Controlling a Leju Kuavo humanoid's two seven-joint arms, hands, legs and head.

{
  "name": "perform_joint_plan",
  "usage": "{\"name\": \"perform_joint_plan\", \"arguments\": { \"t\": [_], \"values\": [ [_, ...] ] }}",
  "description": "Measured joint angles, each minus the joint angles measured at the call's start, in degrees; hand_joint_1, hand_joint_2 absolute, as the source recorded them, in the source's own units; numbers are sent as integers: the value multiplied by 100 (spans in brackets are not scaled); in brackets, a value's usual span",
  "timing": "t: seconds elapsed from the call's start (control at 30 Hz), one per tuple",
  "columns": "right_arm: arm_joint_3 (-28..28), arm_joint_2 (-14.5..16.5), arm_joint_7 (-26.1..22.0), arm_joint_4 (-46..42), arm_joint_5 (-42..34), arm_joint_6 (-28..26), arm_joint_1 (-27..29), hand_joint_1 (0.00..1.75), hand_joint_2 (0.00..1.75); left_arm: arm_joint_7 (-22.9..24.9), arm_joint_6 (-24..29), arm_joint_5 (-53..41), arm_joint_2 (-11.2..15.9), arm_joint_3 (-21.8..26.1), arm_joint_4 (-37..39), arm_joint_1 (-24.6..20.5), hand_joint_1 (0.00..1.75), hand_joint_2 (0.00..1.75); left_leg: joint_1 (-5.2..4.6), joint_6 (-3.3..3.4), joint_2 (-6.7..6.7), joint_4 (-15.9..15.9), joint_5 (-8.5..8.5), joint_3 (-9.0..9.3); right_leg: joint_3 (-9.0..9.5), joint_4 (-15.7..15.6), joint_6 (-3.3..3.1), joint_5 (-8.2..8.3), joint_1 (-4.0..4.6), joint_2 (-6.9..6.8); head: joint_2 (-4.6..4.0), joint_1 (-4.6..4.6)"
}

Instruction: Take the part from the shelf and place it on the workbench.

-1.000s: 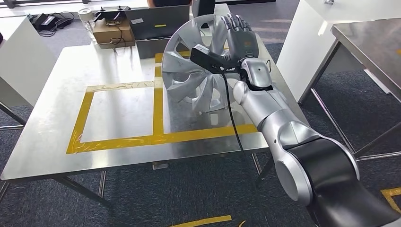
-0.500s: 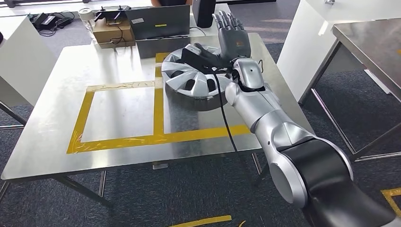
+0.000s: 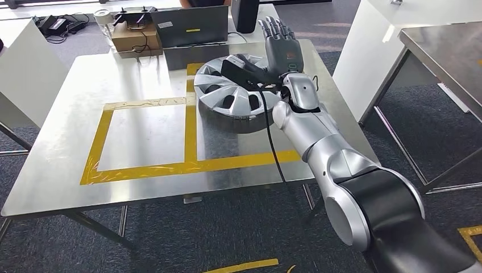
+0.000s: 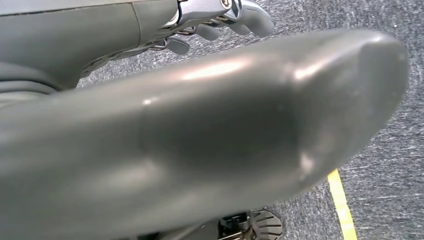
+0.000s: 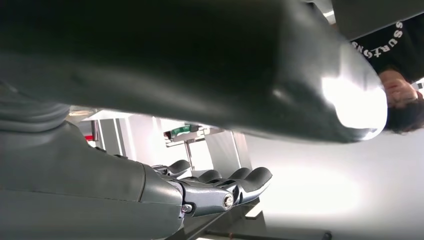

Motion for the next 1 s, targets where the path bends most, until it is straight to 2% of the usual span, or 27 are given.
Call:
{"name": "perform_joint_plan", "arguments": {
  "t": [0.23,0.33,0.4,0.47,0.53,0.57,0.6,0.63,0.7,0.77,0.83,0.9,0.93,1.0],
  "values": [
    [-30,-10,-36,-2,10,17,-4,0,0,-56,2,33,19,1,-11,-83,0,0,-24,45,-1,38,-13,-20,-1,0,41,11,-24,0,1,-1],
    [-30,-10,-49,-3,20,25,-20,0,0,-77,9,49,23,1,-15,-100,0,0,-38,95,0,55,5,-37,2,-11,93,38,-37,1,1,-1],
    [-30,-10,-67,-6,32,36,-56,0,0,-79,16,59,21,2,-16,-122,0,0,-5,150,13,-3,79,-32,-16,3,140,15,-42,-11,1,4],
    [-30,-9,-74,-9,72,63,-110,0,0,-69,19,62,20,3,-20,-149,0,0,31,199,36,-66,149,-46,-172,331,175,-242,-45,-35,0,20],
    [-30,-5,-68,-8,115,109,-130,0,0,-46,19,62,23,3,-22,-161,0,0,30,218,54,-63,172,-87,-499,1122,204,-643,-58,-49,0,30],
    [-31,-4,-62,-7,124,133,-120,0,0,-34,19,62,26,3,-22,-159,0,0,31,220,59,-51,175,-103,-629,1455,214,-752,-67,-51,0,30],
    [-31,-4,-59,-6,128,156,-110,0,0,-26,19,62,28,3,-22,-158,0,0,33,217,62,-36,176,-118,-683,1624,222,-761,-76,-54,0,30],
    [-31,-5,-59,-5,127,170,-107,0,0,-23,19,62,30,3,-22,-157,0,0,36,211,61,-15,174,-131,-610,1520,223,-647,-83,-57,0,31],
    [-30,-6,-80,-5,127,176,-128,0,0,-28,25,63,33,3,-22,-157,0,0,44,174,60,37,158,-158,-210,792,210,-333,-93,-72,0,30],
    [-30,2,-119,-7,127,180,-150,0,0,-33,40,67,37,4,-22,-160,0,0,38,93,60,80,149,-194,87,227,161,-179,-65,-69,1,27],
    [-30,11,-144,-7,127,187,-156,0,0,-34,58,75,40,4,-22,-159,0,0,31,4,57,85,175,-225,105,131,91,-168,-30,-57,1,26],
    [-30,21,-147,-7,126,192,-160,0,0,-40,75,84,46,5,-22,-153,0,0,40,-70,50,107,151,-256,76,80,3,-132,-42,-65,0,25],
    [-30,30,-147,-7,124,192,-166,0,0,-46,86,91,50,7,-22,-150,0,0,46,-101,43,203,52,-303,57,56,-47,-98,-50,-71,1,22],
    [-30,52,-156,-7,121,184,-176,0,0,-64,101,111,60,8,-22,-152,0,0,55,-143,30,744,-349,-516,-5,31,-120,-27,-59,-77,1,8]
  ]
}}
